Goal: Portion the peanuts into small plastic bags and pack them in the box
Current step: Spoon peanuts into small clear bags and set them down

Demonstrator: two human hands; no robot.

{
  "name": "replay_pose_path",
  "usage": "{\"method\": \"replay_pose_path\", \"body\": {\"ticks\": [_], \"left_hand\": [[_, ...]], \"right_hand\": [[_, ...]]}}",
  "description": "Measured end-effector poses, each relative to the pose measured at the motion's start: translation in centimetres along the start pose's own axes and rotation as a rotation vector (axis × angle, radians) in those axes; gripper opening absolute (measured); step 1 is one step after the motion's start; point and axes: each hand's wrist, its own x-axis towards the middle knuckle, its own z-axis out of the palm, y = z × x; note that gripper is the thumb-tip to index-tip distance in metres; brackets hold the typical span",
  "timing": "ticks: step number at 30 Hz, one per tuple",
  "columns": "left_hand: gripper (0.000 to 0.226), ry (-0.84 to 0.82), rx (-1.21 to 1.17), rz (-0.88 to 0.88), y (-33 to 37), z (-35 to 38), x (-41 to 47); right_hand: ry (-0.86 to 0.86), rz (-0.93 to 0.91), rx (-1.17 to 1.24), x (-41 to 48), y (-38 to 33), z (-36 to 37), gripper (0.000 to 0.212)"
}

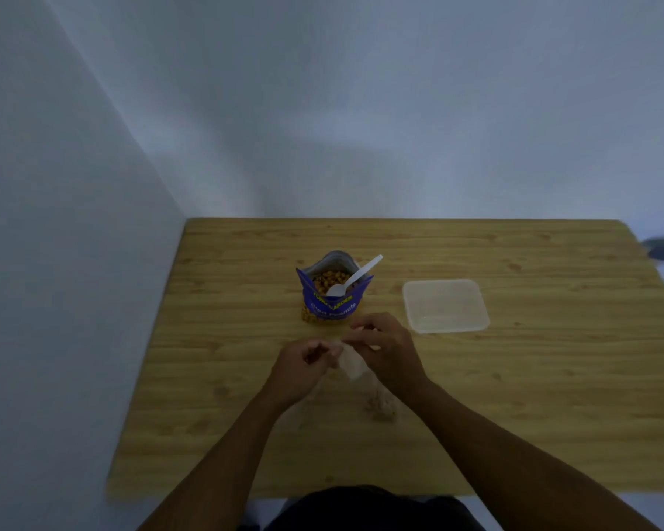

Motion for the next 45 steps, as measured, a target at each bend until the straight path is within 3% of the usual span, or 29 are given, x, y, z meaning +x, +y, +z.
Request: {"method": "replay_pose_path", "body": {"ticks": [4, 9, 17, 23, 25, 29, 32, 36, 38, 39, 43, 45], "left_hand": [[0.015, -0.037, -0.029, 0.039, 2.2, 0.0, 0.2], [0.037, -0.042, -0.073, 0.009, 4.8, -0.3, 1.0], [0.03, -0.057, 0.145, 0.082, 5.7, -0.5, 1.9], [0.042, 0.18, 0.335, 0.208, 6.1, -0.7, 3.0], [0.046, 0.256, 0.367, 0.274, 6.3, -0.3, 3.0], [0.05, 0.3, 0.395, 0.355, 6.1, 0.3, 2.7], [0.049, 0.295, 0.449, 0.391, 5.8, 0.8, 2.5], [0.036, 0.26, 0.476, 0.383, 5.2, 1.2, 2.4], [0.017, 0.224, 0.408, 0.343, 5.8, 1.1, 2.1], [0.019, 0.207, 0.39, 0.337, 6.0, 1.0, 2.0], [0.079, 0.062, 0.524, 0.382, 6.1, -0.2, 2.6], [0.078, 0.069, 0.576, 0.431, 6.6, -0.4, 3.0]], "right_hand": [[0.012, -0.064, -0.013, 1.7, -0.1, -1.5, 0.006], [-0.015, -0.089, -0.004, 3.0, 0.0, -2.5, 0.006], [-0.101, -0.183, -0.063, 3.8, -0.4, -4.0, 0.009], [-0.303, -0.24, -0.152, 4.8, -1.5, -5.8, 0.014], [-0.338, -0.186, -0.11, 5.4, -1.6, -6.1, 0.007], [-0.22, 0.101, 0.019, 5.6, -2.3, -5.8, 0.03], [-0.168, 0.305, 0.276, 5.2, -3.1, -5.4, 0.02], [-0.102, 0.54, 0.515, 5.4, -2.7, -4.6, 0.008], [-0.122, 0.564, 0.52, 5.5, -2.2, -4.6, 0.01], [-0.148, 0.55, 0.505, 5.7, -2.1, -4.7, 0.013], [-0.285, 0.458, 0.474, 6.4, -2.1, -5.9, 0.019], [-0.322, 0.429, 0.469, 6.8, -2.2, -6.3, 0.02]]}}
